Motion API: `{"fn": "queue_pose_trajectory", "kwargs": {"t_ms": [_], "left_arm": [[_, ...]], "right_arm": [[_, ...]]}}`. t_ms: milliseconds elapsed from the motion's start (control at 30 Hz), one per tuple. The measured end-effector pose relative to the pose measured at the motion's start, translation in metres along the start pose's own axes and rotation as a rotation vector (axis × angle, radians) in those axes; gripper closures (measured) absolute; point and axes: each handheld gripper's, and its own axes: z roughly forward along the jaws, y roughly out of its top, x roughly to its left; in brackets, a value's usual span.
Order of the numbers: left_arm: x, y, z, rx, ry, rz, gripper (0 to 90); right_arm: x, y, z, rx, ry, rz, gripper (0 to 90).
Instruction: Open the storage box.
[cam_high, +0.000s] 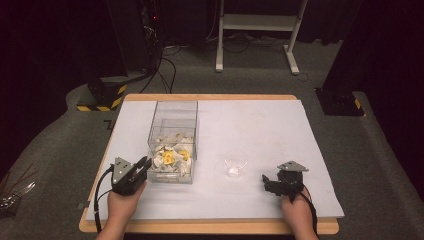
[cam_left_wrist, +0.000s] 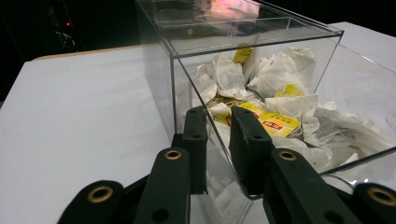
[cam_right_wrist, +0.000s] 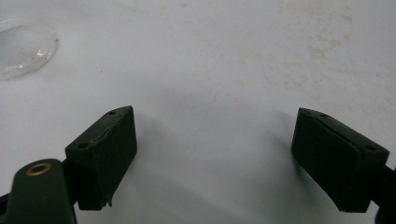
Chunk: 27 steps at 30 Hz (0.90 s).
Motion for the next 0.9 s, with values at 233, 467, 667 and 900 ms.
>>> {"fn": "queue_pose_trajectory", "kwargs": {"t_ms": [233,467,667,900], "left_arm": [[-0.003,-0.003,-0.006,-0.001,0.000,0.001,76.4],[-0.005,-0.004,-0.010,0.001,-0.001,-0.001,76.6],[-0.007,-0.007,-0.018,0.001,-0.012,0.004,76.3],[-0.009,-0.010,-0.026,-0.001,-0.018,0.009,76.0]], "right_arm": [[0.000,0.000,0.000,0.001,0.002,0.001,14.2],[0.000,0.000,0.000,0.001,0.002,0.000,14.2],[0.000,0.000,0.000,0.000,0.001,0.000,14.3],[0.000,0.000,0.000,0.000,0.000,0.000,14.3]]}}
